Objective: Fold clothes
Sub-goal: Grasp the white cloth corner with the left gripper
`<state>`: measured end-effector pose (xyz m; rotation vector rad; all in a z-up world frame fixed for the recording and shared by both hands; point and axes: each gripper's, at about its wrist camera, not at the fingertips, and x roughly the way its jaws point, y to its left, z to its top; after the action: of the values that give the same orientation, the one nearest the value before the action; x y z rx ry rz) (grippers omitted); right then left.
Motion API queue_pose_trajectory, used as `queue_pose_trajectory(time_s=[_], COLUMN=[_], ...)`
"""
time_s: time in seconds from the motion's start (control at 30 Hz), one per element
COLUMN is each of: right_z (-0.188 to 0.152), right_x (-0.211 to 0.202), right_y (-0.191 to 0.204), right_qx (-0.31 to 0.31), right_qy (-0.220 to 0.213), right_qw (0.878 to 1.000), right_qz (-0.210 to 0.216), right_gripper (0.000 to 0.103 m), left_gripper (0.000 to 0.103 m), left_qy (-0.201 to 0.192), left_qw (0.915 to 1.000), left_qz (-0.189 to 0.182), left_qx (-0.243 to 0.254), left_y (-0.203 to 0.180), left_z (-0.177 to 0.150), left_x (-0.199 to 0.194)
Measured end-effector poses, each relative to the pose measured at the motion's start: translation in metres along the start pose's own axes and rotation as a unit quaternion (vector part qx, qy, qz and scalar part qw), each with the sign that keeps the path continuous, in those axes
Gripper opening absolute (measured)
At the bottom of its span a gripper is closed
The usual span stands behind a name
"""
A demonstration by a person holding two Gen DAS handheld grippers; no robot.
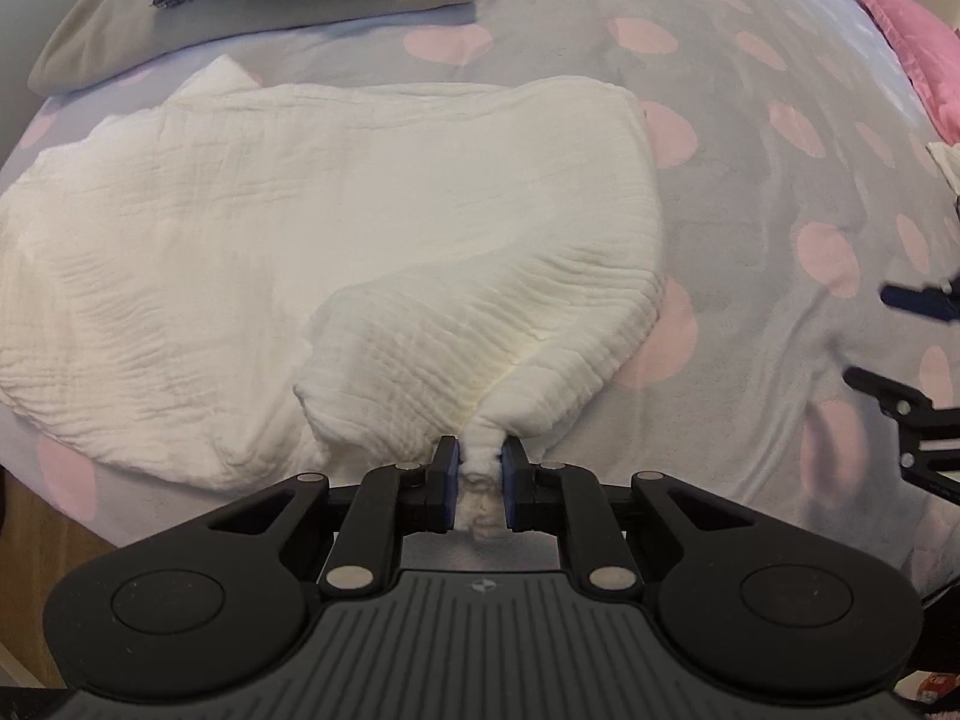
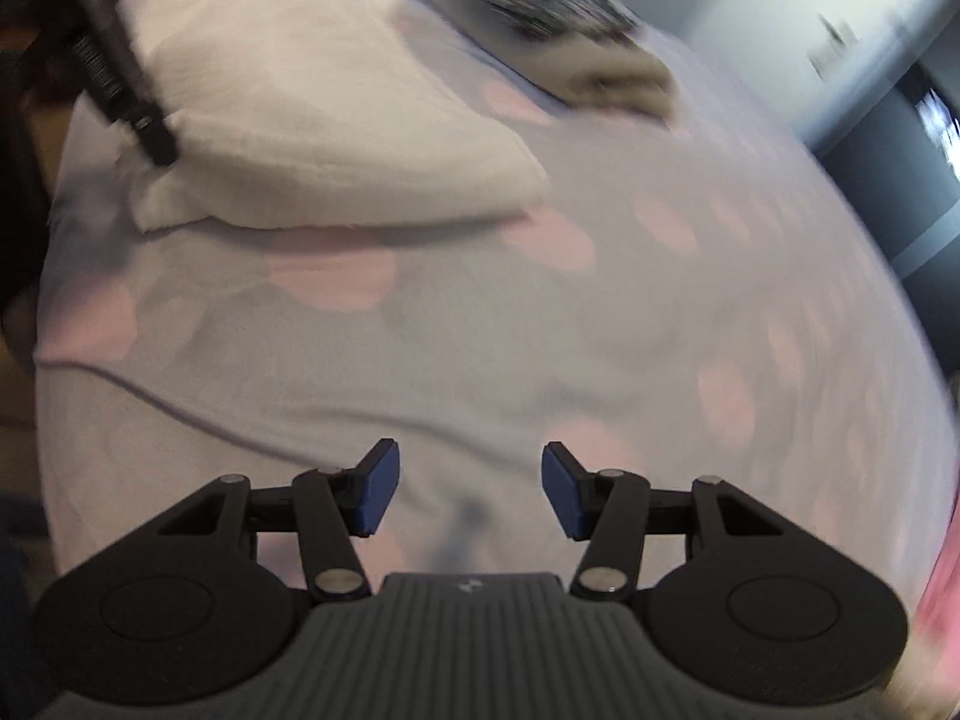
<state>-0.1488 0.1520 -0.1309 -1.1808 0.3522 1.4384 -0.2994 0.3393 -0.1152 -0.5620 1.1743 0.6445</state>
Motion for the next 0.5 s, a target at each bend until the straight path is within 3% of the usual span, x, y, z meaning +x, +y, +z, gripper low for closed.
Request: queue_pose_trajectory(time_s=[0.07, 0.17, 0.33, 0.5], right_z=[0.013, 0.030, 0.050, 0.060], right_x=[0.009, 0.025, 0.056, 0.076], right_y=[0.003, 0.008, 0.006, 0.002], right_qx=[-0.088, -0.213, -0.380, -0.489], right_qy=[-0.020, -0.047, -0.068, -0.077], right_qw=[0.996, 0.976, 0.921, 0.868], right_qz=[-0.009, -0.025, -0.040, -0.035], right_gripper=[0.056, 0.058, 0.059, 0.059], left_gripper=[0.012, 0.012, 0.012, 0.012], left_qy=[0.001, 0.003, 0.015, 0.024], left_qw=[0.9999, 0.9996, 0.9990, 0.9982], left_qz=[-0.013, -0.026, -0.041, -0.052], left_qx=[-0.005, -0.005, -0.010, -0.020], left_y=[0.004, 0.007, 0.012, 0.019], left_z=[0.000, -0.001, 0.001, 0.004], left_x=[0.002, 0.006, 0.015, 0.021])
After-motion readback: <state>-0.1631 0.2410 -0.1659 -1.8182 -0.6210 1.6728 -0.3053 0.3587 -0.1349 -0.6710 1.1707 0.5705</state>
